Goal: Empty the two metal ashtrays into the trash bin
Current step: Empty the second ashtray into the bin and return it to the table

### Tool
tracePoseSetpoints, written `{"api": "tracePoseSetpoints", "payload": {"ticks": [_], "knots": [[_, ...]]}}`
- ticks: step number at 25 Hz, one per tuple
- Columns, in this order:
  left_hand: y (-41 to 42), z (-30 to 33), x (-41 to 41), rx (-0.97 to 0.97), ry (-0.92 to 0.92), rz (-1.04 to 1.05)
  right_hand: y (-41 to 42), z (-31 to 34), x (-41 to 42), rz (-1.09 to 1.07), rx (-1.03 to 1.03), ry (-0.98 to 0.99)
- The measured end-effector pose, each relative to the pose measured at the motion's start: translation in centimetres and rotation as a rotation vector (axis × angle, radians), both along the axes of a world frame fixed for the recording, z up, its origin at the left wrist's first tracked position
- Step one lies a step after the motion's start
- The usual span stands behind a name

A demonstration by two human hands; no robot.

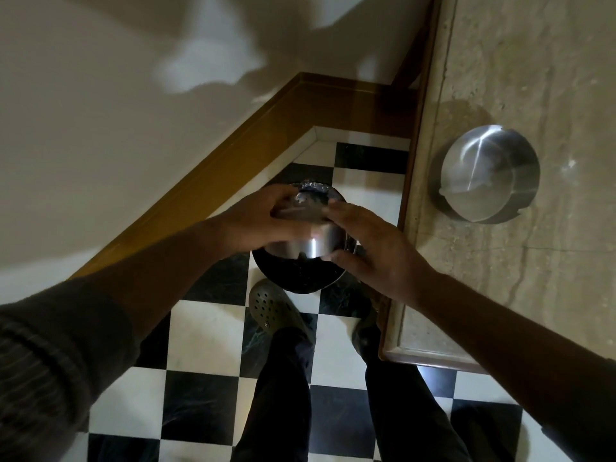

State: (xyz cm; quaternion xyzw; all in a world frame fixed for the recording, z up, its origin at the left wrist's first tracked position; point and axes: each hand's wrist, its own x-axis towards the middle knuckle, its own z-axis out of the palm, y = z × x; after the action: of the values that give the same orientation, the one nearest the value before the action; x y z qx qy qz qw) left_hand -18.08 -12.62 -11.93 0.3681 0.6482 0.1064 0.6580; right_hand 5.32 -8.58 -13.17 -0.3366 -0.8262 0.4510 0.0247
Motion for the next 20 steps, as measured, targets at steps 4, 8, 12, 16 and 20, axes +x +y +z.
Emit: {"api": "tracePoseSetpoints", "payload": {"ticks": [4,8,12,16,20], "knots": [[-1.7,1.5,0.6,-0.214,-0.197,0.482,-1.7,1.8,-0.3,-0.493,-0.399,0.088],[-2.2,3.1,2.7,-0.246,-0.171,0.625,-2.9,2.5,0.0,-0.768,-0.511,0.018],[-0.9,5.0,4.4,-0.222,-0.156,0.634,-2.7,3.1,0.0,-0.828,-0.435,-0.061],[0.1,7.5,7.1,-0.242,-0.147,0.636,-2.7,4.7,2.2,-0.946,-0.499,-0.063],[1.0,8.8,10.5,-0.231,-0.112,0.59,-2.7,5.6,6.1,-1.039,-0.571,-0.058]]}}
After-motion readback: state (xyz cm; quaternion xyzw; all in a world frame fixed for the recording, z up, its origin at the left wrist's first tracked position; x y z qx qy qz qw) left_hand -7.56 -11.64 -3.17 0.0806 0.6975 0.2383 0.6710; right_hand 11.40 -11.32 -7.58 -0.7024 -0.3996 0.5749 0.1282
